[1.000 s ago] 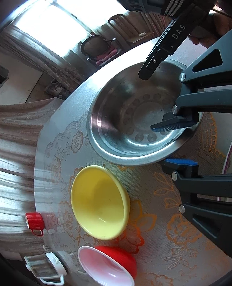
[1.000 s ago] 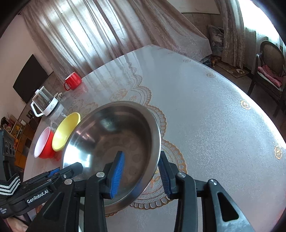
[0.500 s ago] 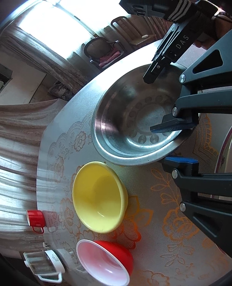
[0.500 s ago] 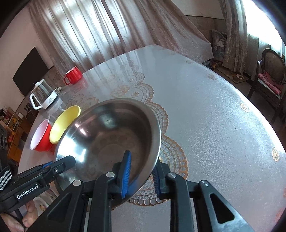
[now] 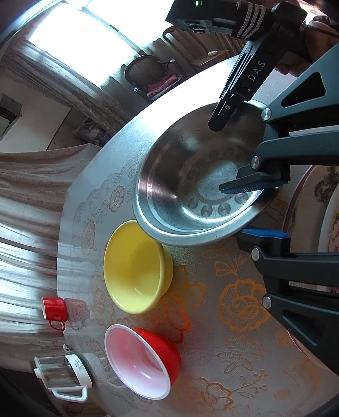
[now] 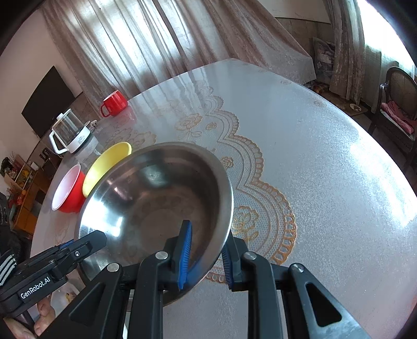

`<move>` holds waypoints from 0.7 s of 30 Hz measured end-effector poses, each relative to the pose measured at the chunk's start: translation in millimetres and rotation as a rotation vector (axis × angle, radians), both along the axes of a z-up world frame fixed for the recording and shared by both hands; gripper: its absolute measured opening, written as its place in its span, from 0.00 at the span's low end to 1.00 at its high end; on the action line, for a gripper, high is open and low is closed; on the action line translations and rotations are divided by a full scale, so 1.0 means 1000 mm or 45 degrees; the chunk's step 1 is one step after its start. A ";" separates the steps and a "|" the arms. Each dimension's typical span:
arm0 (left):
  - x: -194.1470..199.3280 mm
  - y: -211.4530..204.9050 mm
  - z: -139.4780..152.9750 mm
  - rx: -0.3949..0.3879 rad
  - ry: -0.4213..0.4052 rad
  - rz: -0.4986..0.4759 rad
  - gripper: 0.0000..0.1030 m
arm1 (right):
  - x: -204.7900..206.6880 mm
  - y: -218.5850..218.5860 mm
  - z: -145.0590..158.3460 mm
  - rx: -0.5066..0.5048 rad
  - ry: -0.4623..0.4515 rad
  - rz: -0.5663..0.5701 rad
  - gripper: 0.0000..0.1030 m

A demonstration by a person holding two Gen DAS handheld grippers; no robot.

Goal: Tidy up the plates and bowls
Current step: 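Lift the steel bowl with the left tool and carry it toward the plate stack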

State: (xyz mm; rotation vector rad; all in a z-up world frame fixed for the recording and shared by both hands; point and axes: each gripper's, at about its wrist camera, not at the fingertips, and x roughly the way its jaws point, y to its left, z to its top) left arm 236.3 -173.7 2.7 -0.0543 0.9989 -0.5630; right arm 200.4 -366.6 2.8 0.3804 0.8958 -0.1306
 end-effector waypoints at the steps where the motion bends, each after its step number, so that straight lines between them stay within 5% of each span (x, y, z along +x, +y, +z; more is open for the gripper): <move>1: 0.000 0.001 -0.002 0.002 0.014 -0.004 0.23 | -0.001 0.001 -0.001 0.005 0.004 0.000 0.20; 8: -0.001 0.013 -0.010 -0.031 0.079 0.006 0.24 | -0.008 0.012 -0.001 0.010 0.006 -0.004 0.20; 21: -0.012 0.024 -0.002 -0.090 0.050 0.000 0.24 | -0.022 0.024 0.010 -0.038 -0.018 0.005 0.20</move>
